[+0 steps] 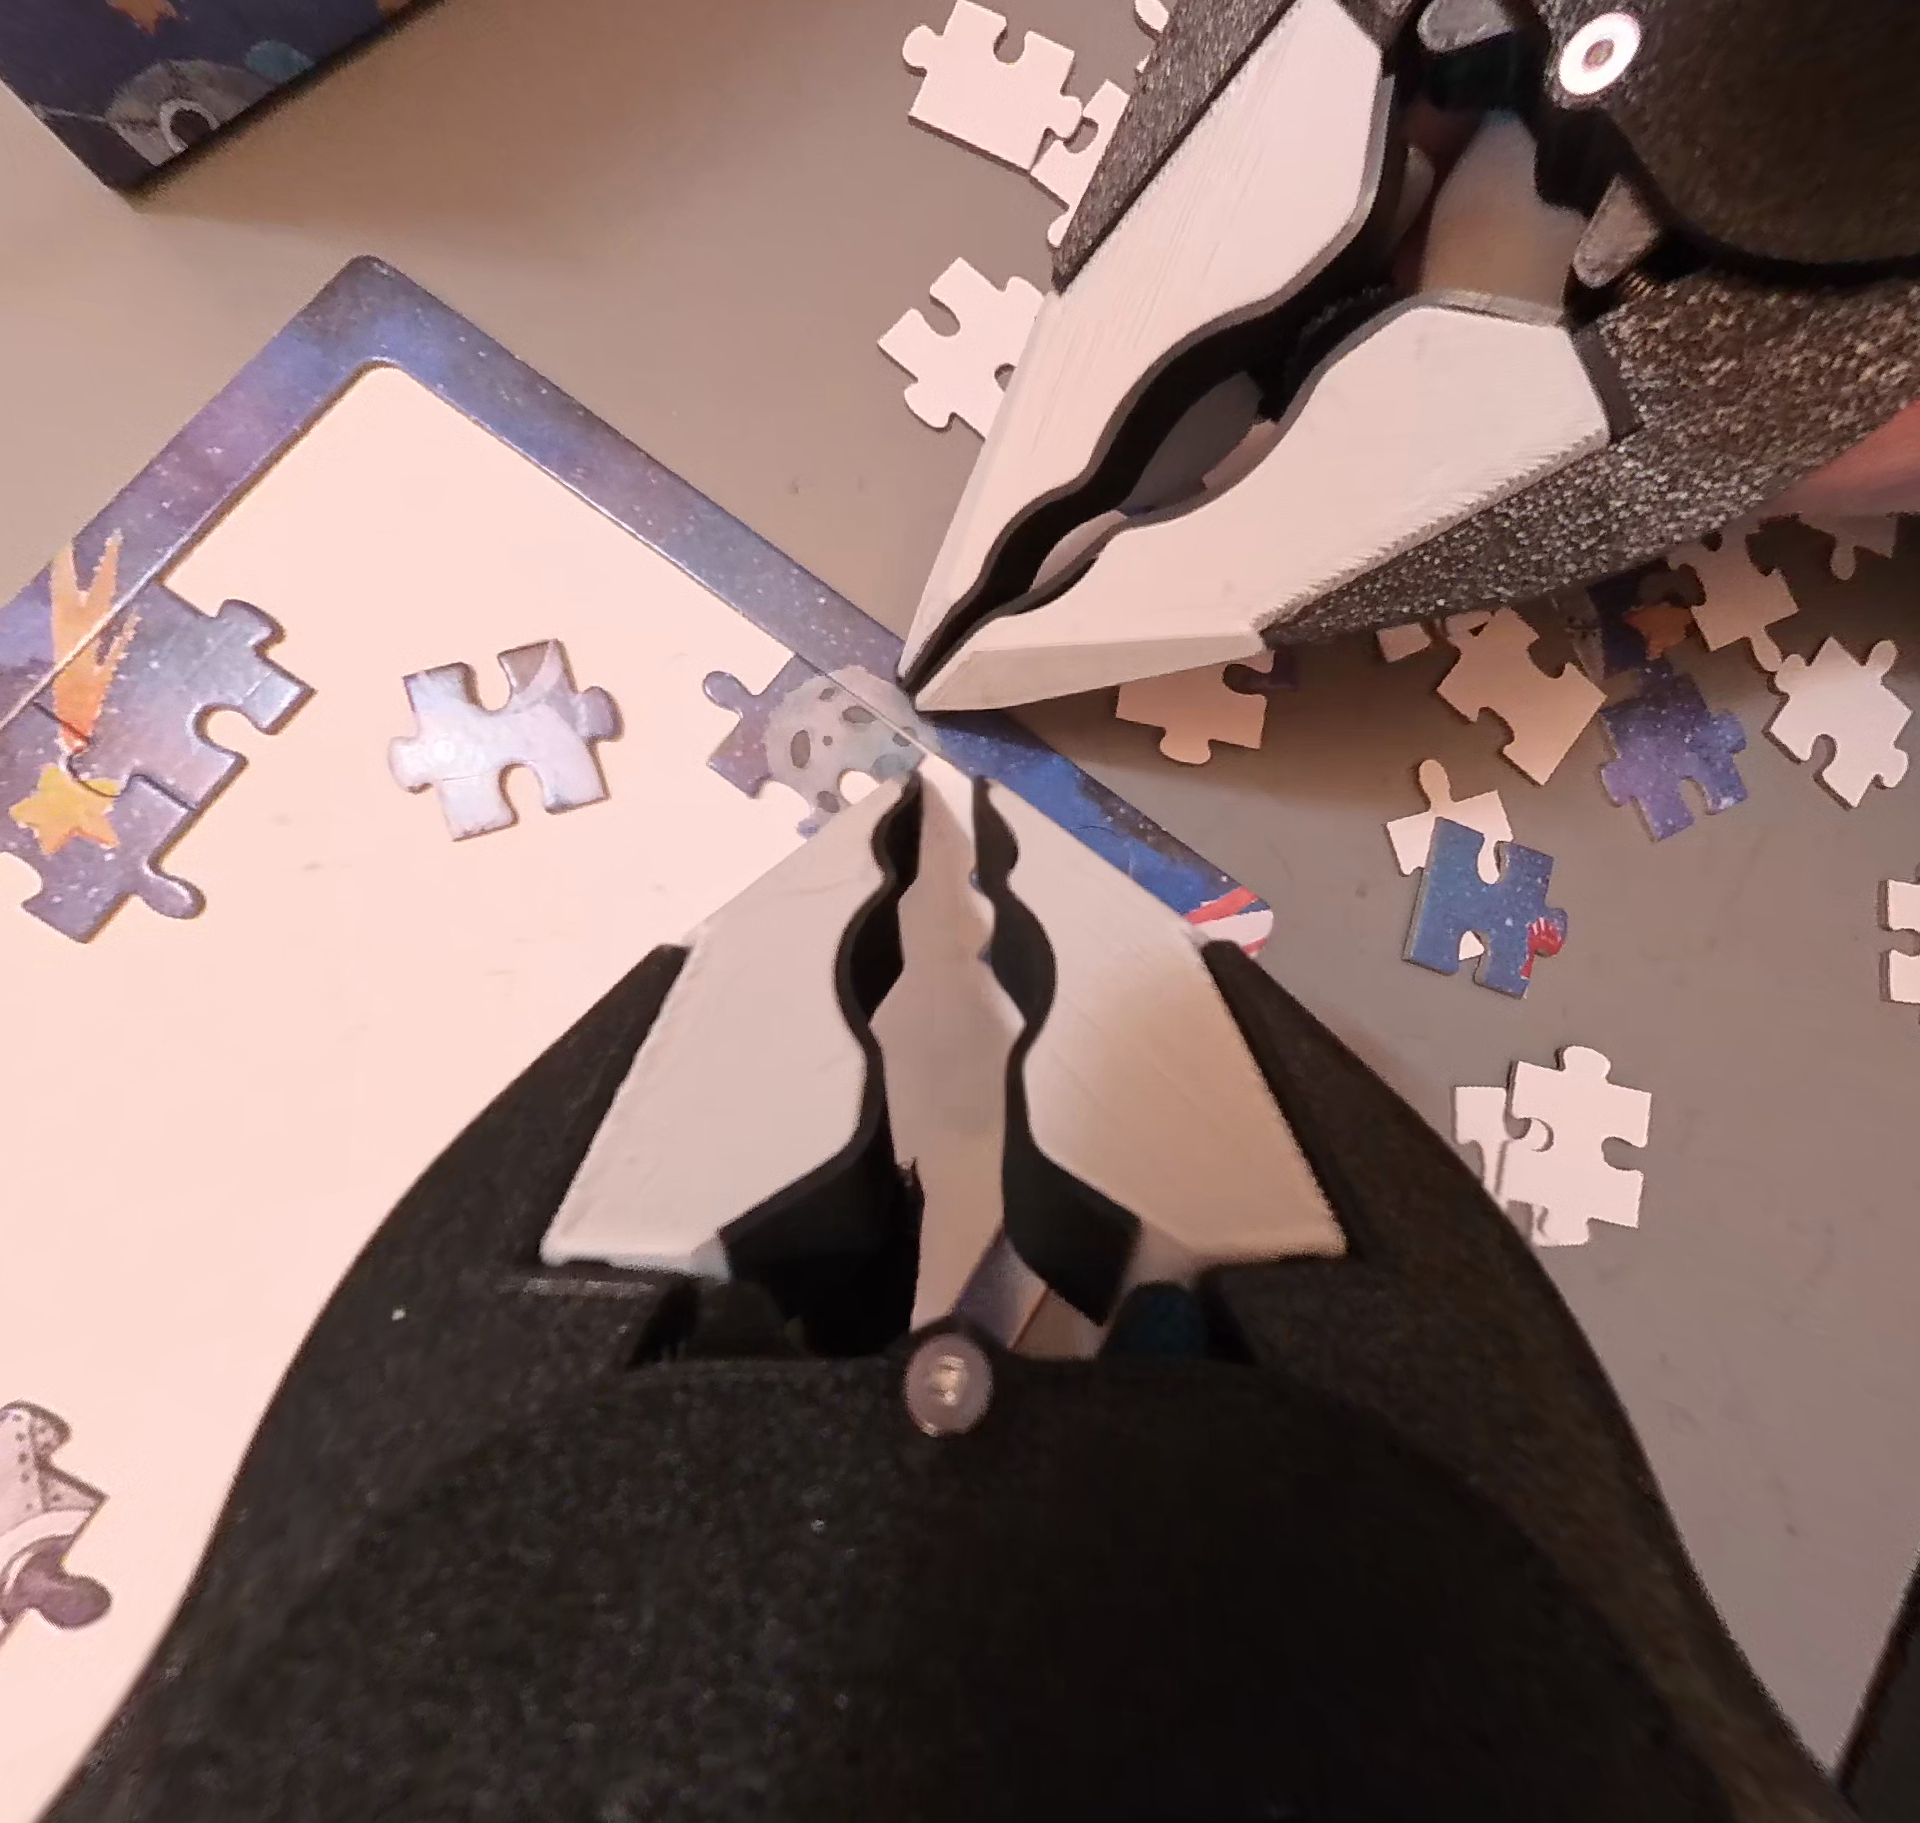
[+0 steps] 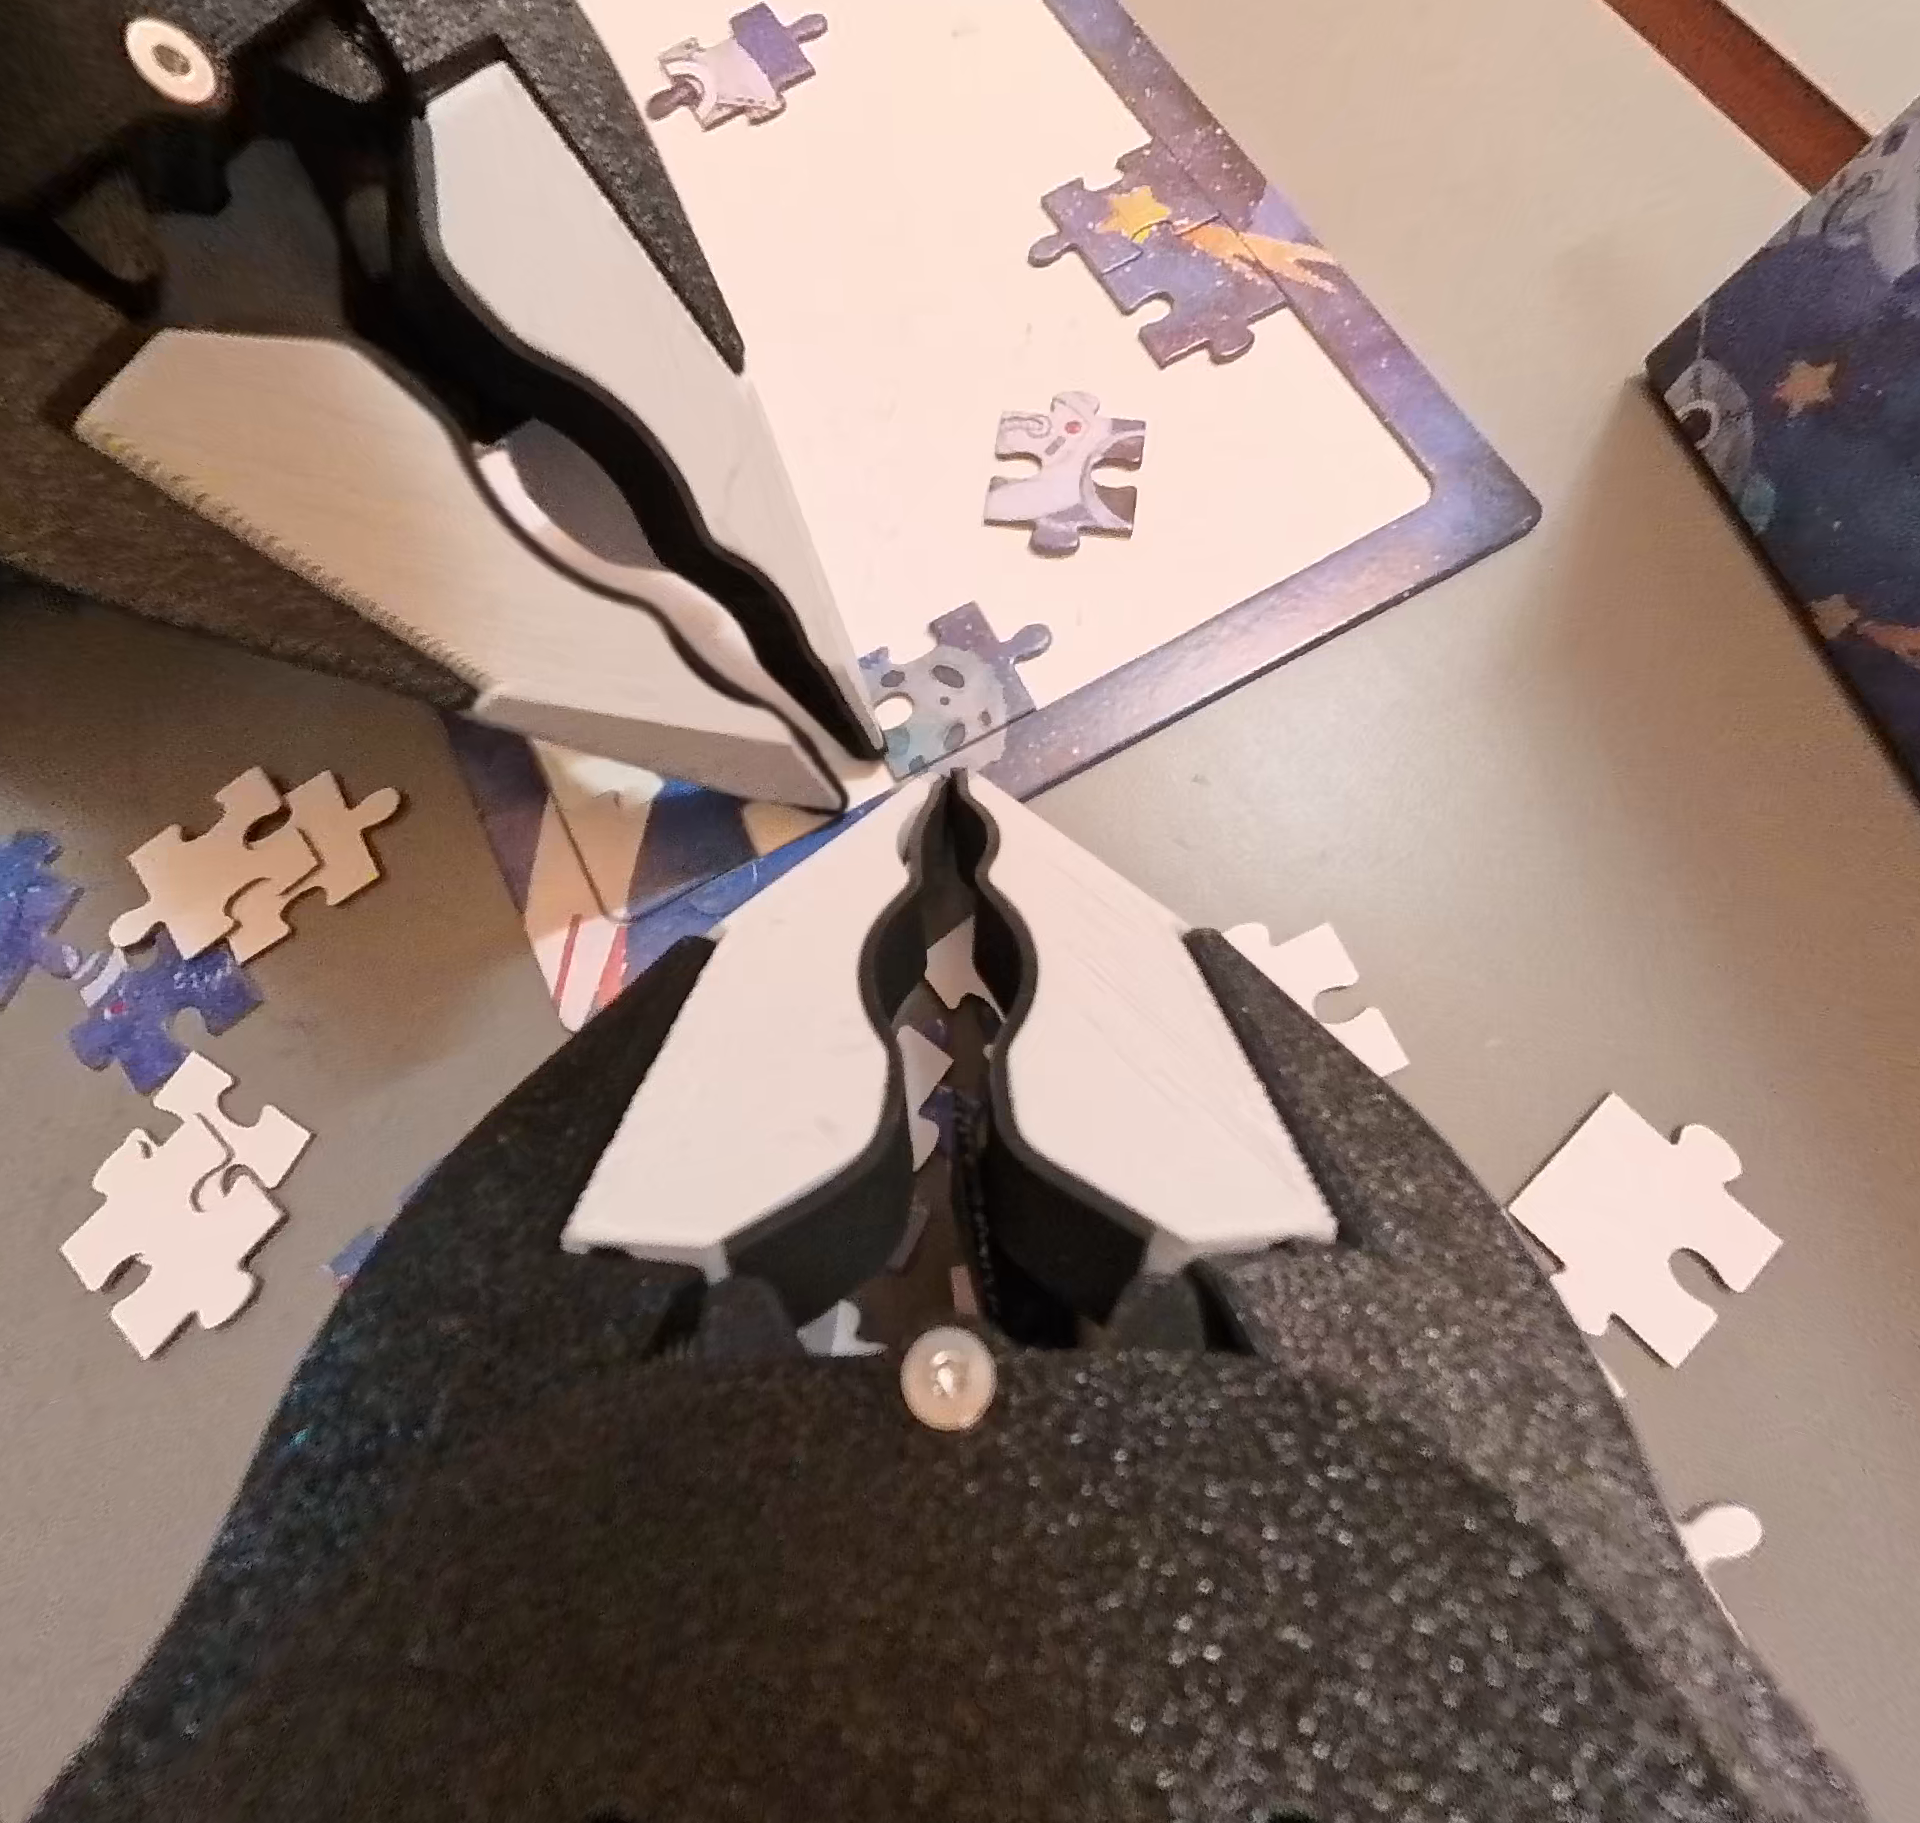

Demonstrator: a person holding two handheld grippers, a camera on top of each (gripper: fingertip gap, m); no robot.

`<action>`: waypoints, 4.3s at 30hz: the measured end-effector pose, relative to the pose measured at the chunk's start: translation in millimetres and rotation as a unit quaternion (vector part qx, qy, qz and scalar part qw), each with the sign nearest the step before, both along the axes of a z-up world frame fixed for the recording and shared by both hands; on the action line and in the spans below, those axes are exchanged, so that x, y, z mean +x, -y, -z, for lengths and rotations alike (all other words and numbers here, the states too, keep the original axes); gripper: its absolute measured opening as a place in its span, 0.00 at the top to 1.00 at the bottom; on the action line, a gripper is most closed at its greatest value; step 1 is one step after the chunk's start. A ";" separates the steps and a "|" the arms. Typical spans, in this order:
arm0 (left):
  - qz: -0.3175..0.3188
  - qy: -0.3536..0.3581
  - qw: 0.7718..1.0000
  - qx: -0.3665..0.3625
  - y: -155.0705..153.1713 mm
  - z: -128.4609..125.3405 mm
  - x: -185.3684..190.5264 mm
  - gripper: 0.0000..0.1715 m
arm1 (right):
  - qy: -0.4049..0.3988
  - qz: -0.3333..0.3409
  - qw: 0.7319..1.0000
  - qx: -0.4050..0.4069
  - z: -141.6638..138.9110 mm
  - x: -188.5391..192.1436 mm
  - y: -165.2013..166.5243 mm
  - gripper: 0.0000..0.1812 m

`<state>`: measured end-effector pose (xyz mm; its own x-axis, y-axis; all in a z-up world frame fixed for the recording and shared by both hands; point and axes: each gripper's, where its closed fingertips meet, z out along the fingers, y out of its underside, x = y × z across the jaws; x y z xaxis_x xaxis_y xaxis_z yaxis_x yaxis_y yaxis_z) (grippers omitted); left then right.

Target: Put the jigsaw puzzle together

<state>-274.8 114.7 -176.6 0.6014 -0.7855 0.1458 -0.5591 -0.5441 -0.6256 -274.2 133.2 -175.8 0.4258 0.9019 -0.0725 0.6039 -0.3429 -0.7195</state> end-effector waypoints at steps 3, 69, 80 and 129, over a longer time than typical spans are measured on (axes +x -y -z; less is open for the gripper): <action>-0.004 -0.011 1.000 0.011 5.4 -8.6 -1.9 0.89 | -0.011 -0.009 0.999 0.029 -16.4 3.1 -0.1 0.97; -0.127 0.032 0.983 0.127 89.3 -66.8 -83.8 0.92 | -0.039 0.167 0.975 0.144 -104.0 134.3 6.3 0.93; -0.165 0.131 0.968 0.136 110.1 -44.5 -80.6 0.90 | -0.094 0.239 0.965 0.062 -54.7 180.9 64.7 0.87; -0.185 0.109 0.956 0.200 96.8 -54.9 -91.0 0.90 | 0.036 0.251 0.966 -0.052 -18.1 262.0 134.2 0.73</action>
<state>-365.9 17.9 -121.7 0.8385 -0.5440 0.0317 -0.2071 -0.3719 -0.9049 -12.2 -1.0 -157.7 0.8147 0.5701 -0.1064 0.3896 -0.6740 -0.6277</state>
